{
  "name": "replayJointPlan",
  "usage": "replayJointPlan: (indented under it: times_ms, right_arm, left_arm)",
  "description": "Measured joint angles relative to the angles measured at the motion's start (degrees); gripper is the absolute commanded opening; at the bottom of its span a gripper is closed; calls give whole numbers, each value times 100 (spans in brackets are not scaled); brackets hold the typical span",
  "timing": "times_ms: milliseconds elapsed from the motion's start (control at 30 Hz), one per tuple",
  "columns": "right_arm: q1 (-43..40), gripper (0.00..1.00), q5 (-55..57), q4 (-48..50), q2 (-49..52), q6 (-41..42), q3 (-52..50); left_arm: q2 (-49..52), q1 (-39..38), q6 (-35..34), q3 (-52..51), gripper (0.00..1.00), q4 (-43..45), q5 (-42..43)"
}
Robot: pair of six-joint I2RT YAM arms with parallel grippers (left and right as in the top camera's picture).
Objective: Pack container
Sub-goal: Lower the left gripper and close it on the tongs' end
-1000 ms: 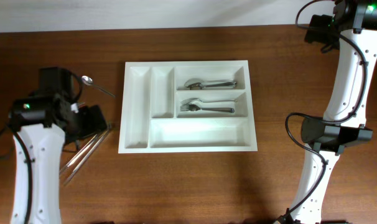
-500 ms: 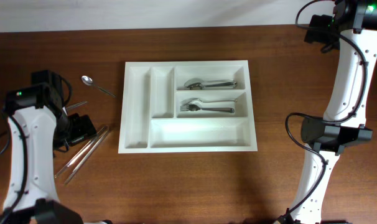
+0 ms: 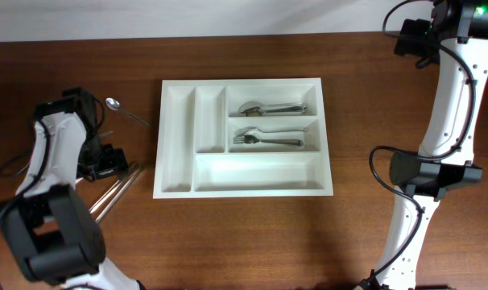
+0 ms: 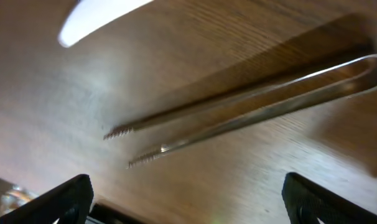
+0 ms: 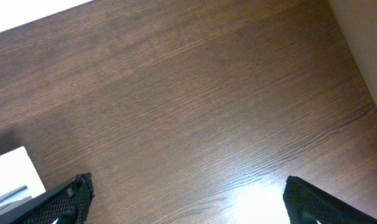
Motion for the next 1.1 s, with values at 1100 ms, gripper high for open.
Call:
replayJointPlan:
  times_ms: [1100]
  right_arm:
    - [0,99,0,0,0,0,0]
  left_arm:
    - [944,0,2326,4,99,1665,485]
